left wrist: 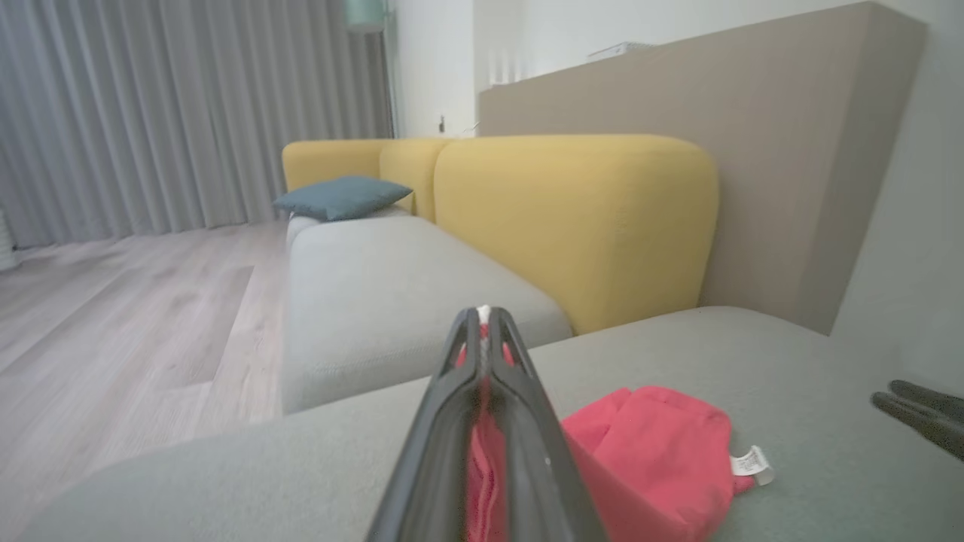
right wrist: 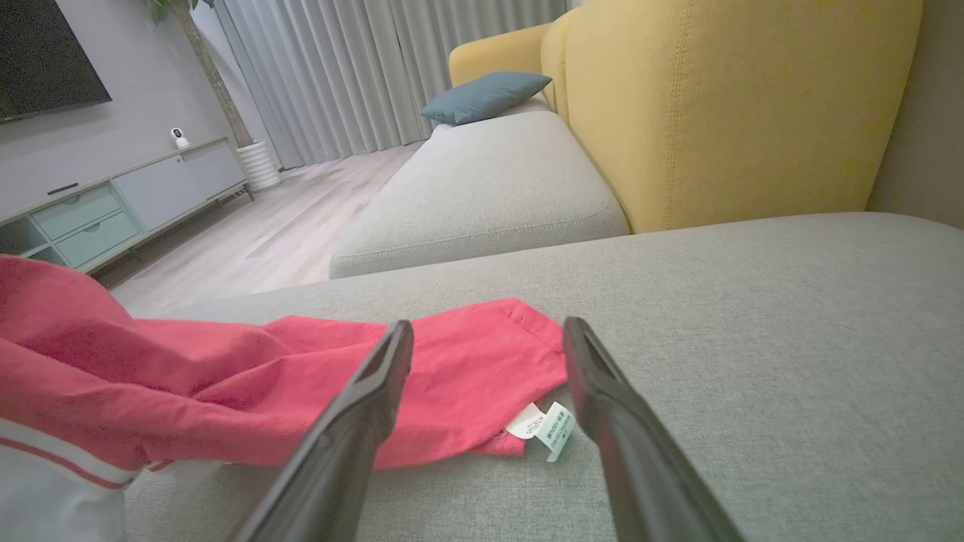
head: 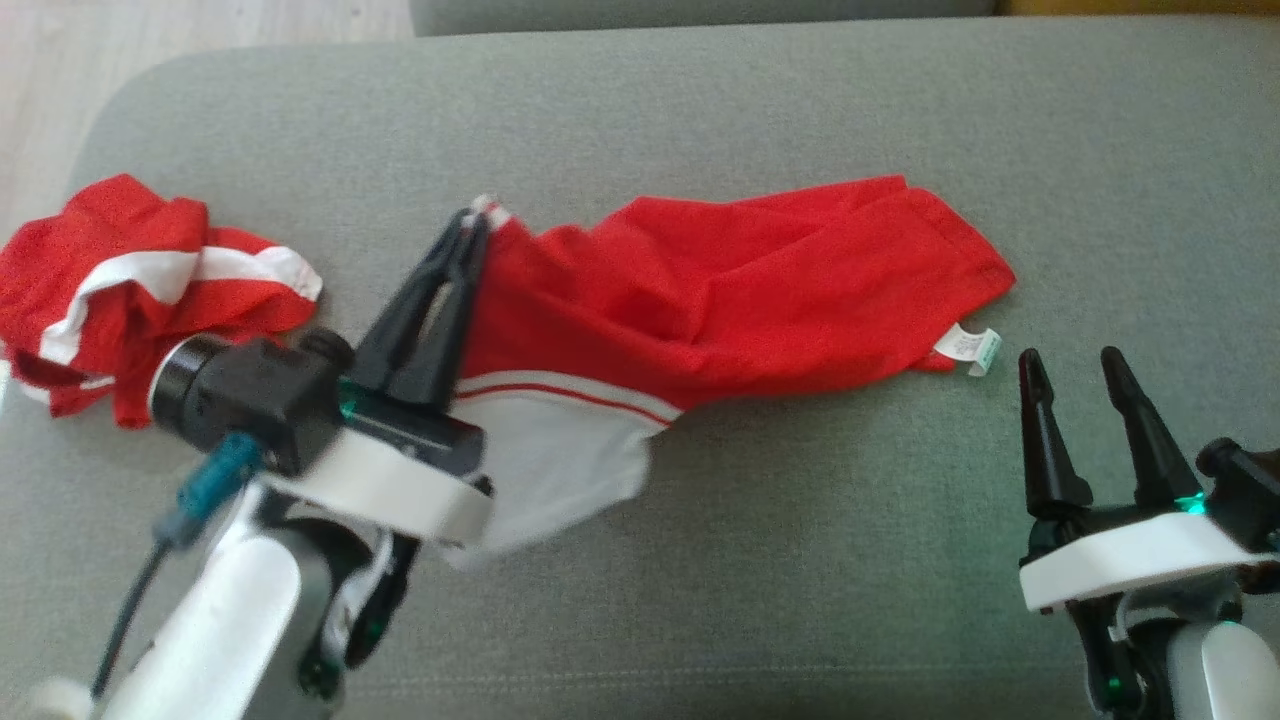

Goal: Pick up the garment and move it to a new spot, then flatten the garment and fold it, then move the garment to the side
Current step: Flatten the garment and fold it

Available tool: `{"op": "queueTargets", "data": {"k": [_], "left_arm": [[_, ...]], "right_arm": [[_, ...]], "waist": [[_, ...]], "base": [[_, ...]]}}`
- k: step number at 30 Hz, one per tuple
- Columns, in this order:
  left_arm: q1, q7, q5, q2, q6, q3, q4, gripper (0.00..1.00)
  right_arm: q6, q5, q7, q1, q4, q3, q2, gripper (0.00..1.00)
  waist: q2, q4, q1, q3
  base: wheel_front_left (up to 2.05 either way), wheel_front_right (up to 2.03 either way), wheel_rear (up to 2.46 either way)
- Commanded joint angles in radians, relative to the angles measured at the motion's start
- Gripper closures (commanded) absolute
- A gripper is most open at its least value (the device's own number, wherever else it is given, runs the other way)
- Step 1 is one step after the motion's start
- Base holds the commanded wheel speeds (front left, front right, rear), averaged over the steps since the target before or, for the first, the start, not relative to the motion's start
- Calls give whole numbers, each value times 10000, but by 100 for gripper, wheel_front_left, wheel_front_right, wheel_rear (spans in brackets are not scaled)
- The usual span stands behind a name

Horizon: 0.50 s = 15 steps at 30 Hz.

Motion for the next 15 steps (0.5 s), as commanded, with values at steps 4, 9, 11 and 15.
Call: {"op": "queueTargets", "data": {"k": [4,9,11,15], "left_arm": [[-473,-299,-607,24,78,943,1367,100],[-982,-1218,-1279,-230,-172,1602,3963,100],[-1315,-1605,-1455,-351,-355,1749,4896,100],[-1824,-2001,-1630,-543,-644,1843,6169,100]], "right_arm": [[75,89,-76,-359,-413,359,-41,0],[75,93,-55,-521,-478,383,-39,0],[75,91,-40,-558,-500,368,-39,0],[75,66,-43,-613,-517,346,-55,0]], "waist": [[-1,-296,0,333],[-1,-620,0,776],[-1,-703,0,943],[-1,-781,0,1113]], "base": [[0,0,0],[0,0,0],[0,0,0],[0,0,0]]}}
